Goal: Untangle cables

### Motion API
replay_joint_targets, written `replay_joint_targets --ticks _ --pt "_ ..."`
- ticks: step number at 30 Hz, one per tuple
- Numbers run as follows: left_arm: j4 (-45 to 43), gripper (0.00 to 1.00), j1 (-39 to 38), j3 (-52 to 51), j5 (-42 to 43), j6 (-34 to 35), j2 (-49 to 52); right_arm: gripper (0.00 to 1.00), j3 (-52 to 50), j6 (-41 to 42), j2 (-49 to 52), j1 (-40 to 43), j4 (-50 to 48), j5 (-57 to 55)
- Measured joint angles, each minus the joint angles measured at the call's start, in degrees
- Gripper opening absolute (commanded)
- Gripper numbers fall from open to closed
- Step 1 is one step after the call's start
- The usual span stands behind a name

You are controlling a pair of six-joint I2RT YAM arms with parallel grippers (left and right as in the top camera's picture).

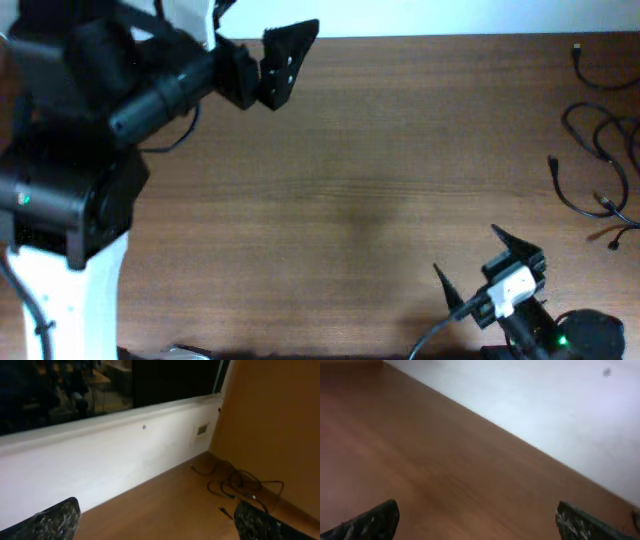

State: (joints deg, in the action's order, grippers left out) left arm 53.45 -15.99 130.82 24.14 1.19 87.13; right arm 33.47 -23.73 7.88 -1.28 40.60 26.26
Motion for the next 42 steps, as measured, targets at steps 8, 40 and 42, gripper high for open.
replay_joint_targets --ticks 8,40,42 --pt "2.29 0.99 0.00 0.00 -5.60 -1.88 -1.36 0.99 -7.43 -7.80 -7.34 0.00 -1.22 -5.99" --pt "-10.25 0.99 8.66 -16.15 -11.98 -16.70 -35.01 0.99 -27.32 -18.29 -6.93 0.00 -22.05 -12.22" --pt "-29.14 0.99 9.07 -38.75 -9.40 -16.70 -39.60 0.99 -27.34 -18.34 -6.93 0.00 -22.08 -12.20"
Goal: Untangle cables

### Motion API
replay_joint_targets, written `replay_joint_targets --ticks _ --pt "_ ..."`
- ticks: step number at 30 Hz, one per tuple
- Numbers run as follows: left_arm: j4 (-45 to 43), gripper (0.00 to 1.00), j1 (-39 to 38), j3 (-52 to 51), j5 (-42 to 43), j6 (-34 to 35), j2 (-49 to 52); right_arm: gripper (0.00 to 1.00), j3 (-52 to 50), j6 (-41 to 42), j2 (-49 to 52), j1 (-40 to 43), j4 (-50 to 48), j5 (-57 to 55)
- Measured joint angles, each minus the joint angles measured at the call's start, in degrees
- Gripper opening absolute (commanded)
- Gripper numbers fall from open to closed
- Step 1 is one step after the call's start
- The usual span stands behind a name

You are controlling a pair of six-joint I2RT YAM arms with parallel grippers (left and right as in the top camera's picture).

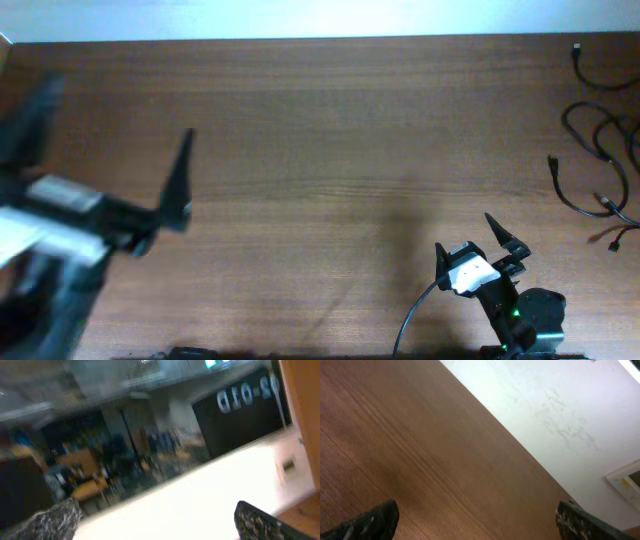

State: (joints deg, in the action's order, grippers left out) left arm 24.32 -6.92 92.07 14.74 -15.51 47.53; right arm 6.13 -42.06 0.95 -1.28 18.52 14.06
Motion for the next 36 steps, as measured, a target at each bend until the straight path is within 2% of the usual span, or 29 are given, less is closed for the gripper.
replay_joint_targets --ticks 1,2,3,4,5,7,8,9,12,15,16,17,19,22,25,29,36 --pt "-11.37 0.99 0.00 -10.91 0.94 -0.07 -2.51 0.99 0.00 0.02 0.04 0.00 -0.02 0.00" --pt "-27.56 0.99 0.00 -29.14 1.92 -0.15 -8.59 0.99 0.00 0.00 0.02 0.00 -0.13 0.00" --pt "-38.32 0.99 0.00 -43.47 2.49 -0.15 -14.43 0.99 0.00 0.04 0.11 0.00 -0.07 -0.02" --pt "-43.10 0.99 0.00 -49.75 2.73 -0.22 -16.87 0.99 0.00 0.00 0.00 0.00 -0.15 0.04" --pt "-45.55 0.99 0.00 -54.05 2.69 -0.17 -19.10 0.99 0.00 0.02 0.11 0.00 -0.07 -0.02" --pt "-46.40 0.99 0.11 -71.45 3.02 -0.17 -29.49 0.99 -0.02 0.02 0.11 0.00 -0.04 0.02" --pt "-47.08 0.99 0.15 -74.01 3.06 -0.20 -31.85 0.99 -0.02 0.00 0.00 0.00 -0.09 0.15" --pt "-46.93 0.99 0.22 -80.39 3.08 -0.17 -38.45 0.99 -0.02 0.00 0.04 0.00 -0.07 0.20" --pt "-44.15 0.99 1.62 -90.79 3.06 -0.20 -46.42 0.99 -0.02 0.04 0.13 0.00 -0.09 0.22" --pt "-29.40 0.99 3.65 -91.21 1.90 -0.17 -46.90 0.99 -0.02 0.00 0.11 0.00 -0.09 0.22" --pt "-22.95 0.99 3.74 -91.41 -0.48 -0.17 -46.86 0.99 -0.02 0.04 0.11 0.00 -0.09 0.22" --pt "-20.85 0.99 3.74 -91.45 -4.26 -0.17 -46.88 0.99 -0.02 0.02 0.11 0.00 -0.09 0.22" --pt "-20.20 0.99 3.72 -91.45 -11.06 -0.17 -46.90 0.99 -0.02 -0.02 0.11 0.00 -0.09 0.22" --pt "-19.96 0.99 3.72 -91.45 -14.56 0.28 -46.90 0.99 -0.02 0.04 0.11 0.00 -0.09 0.22" --pt "-19.91 0.99 3.72 -91.45 -16.33 5.14 -46.90 0.99 -0.02 0.02 0.11 0.00 -0.09 0.22" --pt "-20.48 0.99 3.72 -91.45 -22.75 14.75 -46.90 0.99 -0.02 0.02 0.11 0.00 -0.09 0.22" --pt "-20.61 0.99 3.74 -91.45 -24.09 16.06 -46.90 0.99 -0.02 0.02 0.11 0.00 -0.09 0.22"
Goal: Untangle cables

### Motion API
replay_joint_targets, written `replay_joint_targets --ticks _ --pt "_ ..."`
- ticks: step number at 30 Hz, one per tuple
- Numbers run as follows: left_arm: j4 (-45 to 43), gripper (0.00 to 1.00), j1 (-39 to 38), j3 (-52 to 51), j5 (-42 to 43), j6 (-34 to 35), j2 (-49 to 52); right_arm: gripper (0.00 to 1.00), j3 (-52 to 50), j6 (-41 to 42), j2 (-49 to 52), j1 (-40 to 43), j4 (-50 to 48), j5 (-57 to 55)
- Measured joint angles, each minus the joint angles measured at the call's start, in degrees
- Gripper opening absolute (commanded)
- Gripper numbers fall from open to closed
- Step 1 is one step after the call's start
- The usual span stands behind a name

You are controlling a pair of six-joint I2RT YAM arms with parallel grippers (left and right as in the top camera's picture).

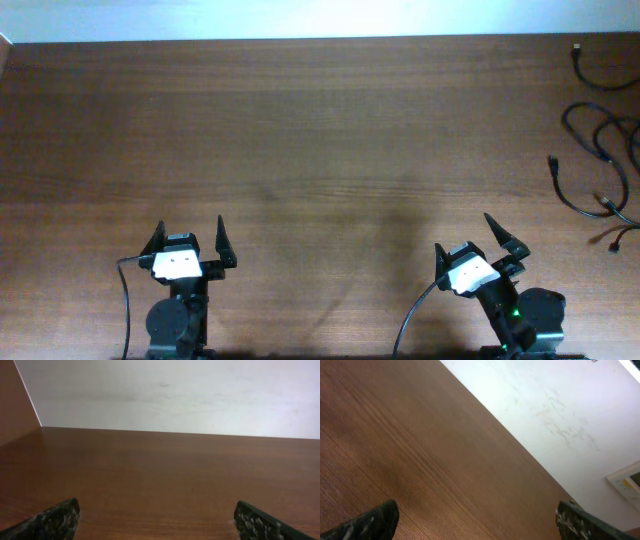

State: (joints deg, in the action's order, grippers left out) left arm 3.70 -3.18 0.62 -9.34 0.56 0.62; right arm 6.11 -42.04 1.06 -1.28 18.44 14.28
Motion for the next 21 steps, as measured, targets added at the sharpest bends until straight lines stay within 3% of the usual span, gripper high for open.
replay_joint_targets --ticks 13,14,17,19,21 --pt "0.00 0.99 0.00 0.00 -0.17 0.00 0.00 0.99 0.00 0.00 -0.15 0.00 -0.04 -0.57" --pt "0.00 0.99 0.00 0.00 -0.17 0.00 0.00 0.99 -0.31 -0.07 -0.15 0.00 -2.16 -0.70" --pt "-0.02 0.99 0.00 0.02 -0.37 0.00 0.00 0.99 -4.02 -0.17 -0.26 0.00 -21.99 2.56" --pt "-0.04 0.99 0.00 0.02 -0.42 0.00 0.00 0.99 -4.98 -0.04 -0.37 0.00 -23.17 3.82" --pt "-0.04 0.99 0.00 0.02 -0.42 0.00 0.00 0.99 -5.33 6.43 -0.37 0.00 -21.05 -0.57"
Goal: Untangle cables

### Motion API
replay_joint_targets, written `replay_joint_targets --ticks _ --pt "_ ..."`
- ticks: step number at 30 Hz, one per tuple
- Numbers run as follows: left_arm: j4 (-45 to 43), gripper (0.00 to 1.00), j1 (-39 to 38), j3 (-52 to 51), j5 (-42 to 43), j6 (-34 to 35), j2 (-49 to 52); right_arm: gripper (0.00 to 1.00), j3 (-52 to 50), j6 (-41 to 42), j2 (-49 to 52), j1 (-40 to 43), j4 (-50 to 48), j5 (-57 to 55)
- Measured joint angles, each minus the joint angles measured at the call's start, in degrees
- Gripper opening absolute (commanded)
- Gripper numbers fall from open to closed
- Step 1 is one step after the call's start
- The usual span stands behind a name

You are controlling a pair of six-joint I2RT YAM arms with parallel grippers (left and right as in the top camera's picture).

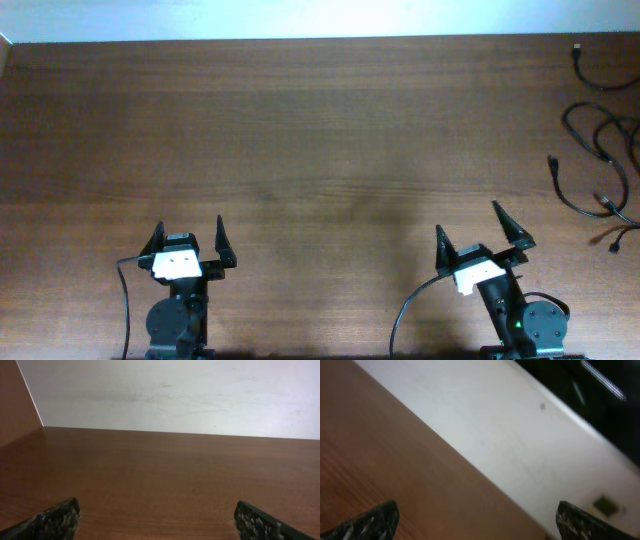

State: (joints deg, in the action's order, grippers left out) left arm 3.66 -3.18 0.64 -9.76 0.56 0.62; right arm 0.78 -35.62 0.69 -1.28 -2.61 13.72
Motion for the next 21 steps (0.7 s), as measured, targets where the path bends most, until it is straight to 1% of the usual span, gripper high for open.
replay_joint_targets --ticks 1,2,3,4,6,9,21 --pt "0.00 0.99 0.00 0.00 0.00 0.00 0.00 0.99 0.07 5.57 -0.02 0.00 1.33 -3.15" --pt "0.00 0.99 0.00 0.00 0.00 0.00 0.00 0.99 -0.15 22.84 -0.04 0.00 5.84 -12.72" --pt "0.00 0.99 0.00 0.00 0.00 0.00 0.00 0.99 -0.15 27.21 0.00 0.00 6.69 -14.86" --pt "0.00 0.99 0.00 0.00 0.00 0.00 0.00 0.99 -0.15 29.62 0.00 0.39 6.67 -15.72" --pt "0.00 0.99 0.00 0.00 0.00 0.00 0.00 0.99 -0.15 32.44 0.00 1.57 6.64 -16.39" --pt "0.00 0.99 0.00 0.00 0.00 0.00 0.00 0.99 -0.15 33.79 0.00 1.73 6.58 -16.83" --pt "0.00 0.99 0.00 0.00 0.00 0.00 0.00 0.99 -0.15 34.14 0.00 1.73 6.54 -16.94"
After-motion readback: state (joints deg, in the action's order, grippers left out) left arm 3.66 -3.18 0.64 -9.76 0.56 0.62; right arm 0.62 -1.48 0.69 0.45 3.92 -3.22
